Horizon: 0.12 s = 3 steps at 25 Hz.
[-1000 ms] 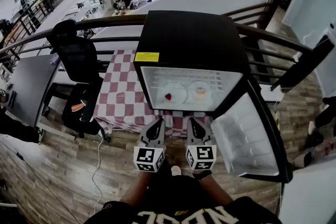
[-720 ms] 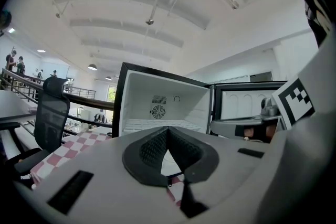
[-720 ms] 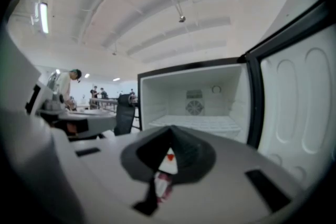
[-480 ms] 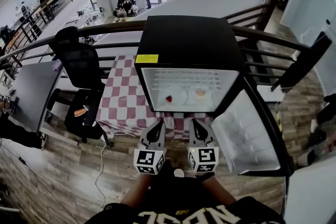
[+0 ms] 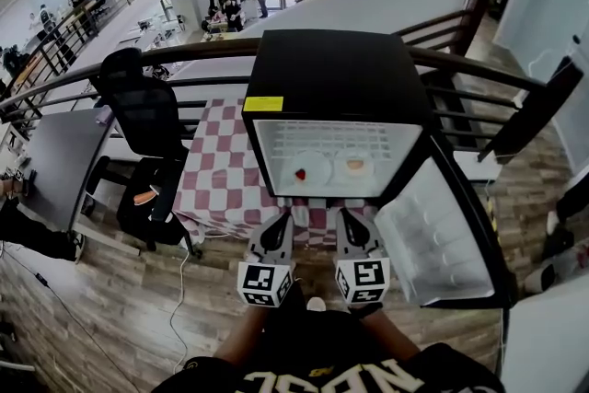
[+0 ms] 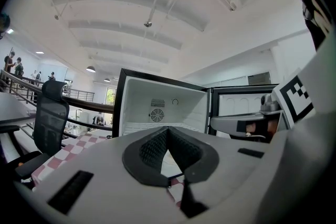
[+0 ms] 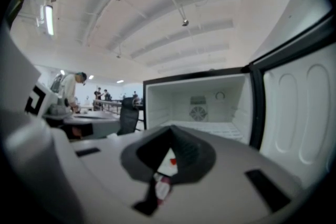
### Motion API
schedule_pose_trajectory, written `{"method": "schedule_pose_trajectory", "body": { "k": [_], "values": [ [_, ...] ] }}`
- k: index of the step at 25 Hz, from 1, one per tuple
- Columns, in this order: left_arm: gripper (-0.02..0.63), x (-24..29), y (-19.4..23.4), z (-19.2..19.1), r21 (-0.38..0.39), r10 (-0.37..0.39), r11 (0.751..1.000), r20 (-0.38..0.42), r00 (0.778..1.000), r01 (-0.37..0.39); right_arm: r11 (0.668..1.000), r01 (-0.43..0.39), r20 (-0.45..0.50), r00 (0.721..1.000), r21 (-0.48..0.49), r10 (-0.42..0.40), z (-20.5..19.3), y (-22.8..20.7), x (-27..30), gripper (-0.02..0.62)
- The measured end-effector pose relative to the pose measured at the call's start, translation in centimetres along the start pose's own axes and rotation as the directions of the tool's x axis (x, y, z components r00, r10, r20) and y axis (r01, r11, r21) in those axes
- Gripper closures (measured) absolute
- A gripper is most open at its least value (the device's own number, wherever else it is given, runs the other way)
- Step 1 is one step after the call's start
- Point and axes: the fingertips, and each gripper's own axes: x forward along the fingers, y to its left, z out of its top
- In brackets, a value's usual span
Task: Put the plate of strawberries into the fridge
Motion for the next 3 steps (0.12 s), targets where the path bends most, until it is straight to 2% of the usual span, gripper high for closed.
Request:
{"method": "schedule_pose_trajectory", "body": {
  "k": [3],
  "values": [
    [0.589,-0.10,0.19,0.10,0.004,0.006,1.000,0.005,1.000,-0.006,1.000,-0.018,-0.001,1.000,-0.020,0.018,0.32,-0.10,-0.02,0.575]
  ]
}}
